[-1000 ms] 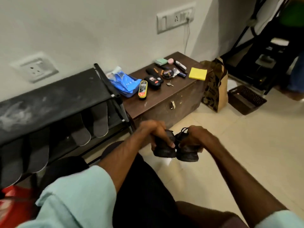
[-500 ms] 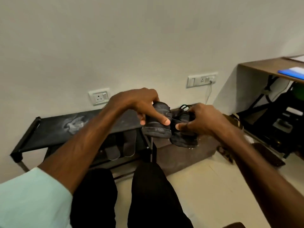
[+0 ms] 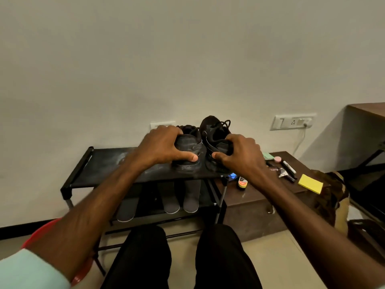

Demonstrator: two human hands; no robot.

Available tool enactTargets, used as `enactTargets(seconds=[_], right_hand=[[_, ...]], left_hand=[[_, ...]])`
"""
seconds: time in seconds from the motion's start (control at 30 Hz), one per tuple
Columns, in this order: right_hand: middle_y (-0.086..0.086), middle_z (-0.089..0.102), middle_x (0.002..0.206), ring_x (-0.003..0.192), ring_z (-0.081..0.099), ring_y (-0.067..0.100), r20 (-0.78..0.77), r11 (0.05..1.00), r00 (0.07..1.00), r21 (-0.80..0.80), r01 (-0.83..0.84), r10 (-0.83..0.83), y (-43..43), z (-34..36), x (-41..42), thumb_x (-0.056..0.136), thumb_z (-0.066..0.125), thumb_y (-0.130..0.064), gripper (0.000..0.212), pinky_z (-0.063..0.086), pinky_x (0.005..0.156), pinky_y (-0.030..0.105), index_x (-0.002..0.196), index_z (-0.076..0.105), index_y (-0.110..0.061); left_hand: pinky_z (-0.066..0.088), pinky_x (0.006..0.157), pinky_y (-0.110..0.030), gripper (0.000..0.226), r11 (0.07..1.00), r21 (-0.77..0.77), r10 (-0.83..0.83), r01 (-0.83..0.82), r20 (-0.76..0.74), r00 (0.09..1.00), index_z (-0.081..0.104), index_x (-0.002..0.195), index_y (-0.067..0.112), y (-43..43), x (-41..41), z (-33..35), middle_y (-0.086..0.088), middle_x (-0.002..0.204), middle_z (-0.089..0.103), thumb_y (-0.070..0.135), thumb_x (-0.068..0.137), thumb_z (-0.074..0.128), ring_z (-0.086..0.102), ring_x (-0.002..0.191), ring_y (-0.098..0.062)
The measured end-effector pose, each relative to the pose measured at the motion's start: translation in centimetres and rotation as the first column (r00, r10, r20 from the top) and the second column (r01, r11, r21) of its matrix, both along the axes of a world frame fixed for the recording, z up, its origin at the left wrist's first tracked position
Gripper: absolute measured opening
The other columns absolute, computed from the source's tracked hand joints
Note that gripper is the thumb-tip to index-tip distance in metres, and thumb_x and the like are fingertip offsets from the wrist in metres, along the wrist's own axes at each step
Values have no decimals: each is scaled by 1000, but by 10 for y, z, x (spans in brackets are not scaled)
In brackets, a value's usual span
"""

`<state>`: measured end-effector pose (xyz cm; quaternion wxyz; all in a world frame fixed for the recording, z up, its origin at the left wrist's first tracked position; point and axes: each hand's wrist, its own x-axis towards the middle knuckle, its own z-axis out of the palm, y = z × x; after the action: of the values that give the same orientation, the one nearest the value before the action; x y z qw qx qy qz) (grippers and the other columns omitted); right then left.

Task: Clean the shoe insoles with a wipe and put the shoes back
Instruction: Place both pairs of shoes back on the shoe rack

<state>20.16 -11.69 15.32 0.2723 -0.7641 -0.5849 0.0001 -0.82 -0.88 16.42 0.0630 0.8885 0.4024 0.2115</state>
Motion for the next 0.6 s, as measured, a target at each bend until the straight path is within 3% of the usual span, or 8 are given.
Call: enactTargets(seconds=[0.13,0.27,0.37,0.6], right_hand=[[5,74,105,98,68,29,-47,1000,999,16,4,-3,33,-29,-10,84,78,-49,44,57,87,44,116,65,-21],[6,71,102,96,67,29,-62,1000,998,13,22,-21,60,-59,-20,86,77,-44,41,57,83,41,115,63,-18],[4,63,95,94,65,31,-89,999,996,12,32,-31,75,-79,-24,88,76,-40,37,56,80,42,112,61,-16],[8,70,111,103,65,28,-72,999,997,-38,-3,0,97,-102,-22,90,74,-40,43,58,86,45,122,56,-17]], left_hand=[[41,70,-34,66,984,38,177,-176,-17,984,59,96,25,21,-5,-46,-1,94,65,80,61,74,61,89,-26],[39,69,-34,65,963,-10,268,-268,-3,963,55,98,22,31,-3,-83,-6,101,64,76,66,74,62,92,-28],[48,76,-37,66,960,-50,274,-276,-50,960,55,107,19,38,-4,-104,-8,110,63,71,71,74,61,98,-28],[53,82,-40,62,968,-60,244,-242,20,970,52,104,19,50,-10,-120,-3,102,67,70,75,71,64,91,-24]])
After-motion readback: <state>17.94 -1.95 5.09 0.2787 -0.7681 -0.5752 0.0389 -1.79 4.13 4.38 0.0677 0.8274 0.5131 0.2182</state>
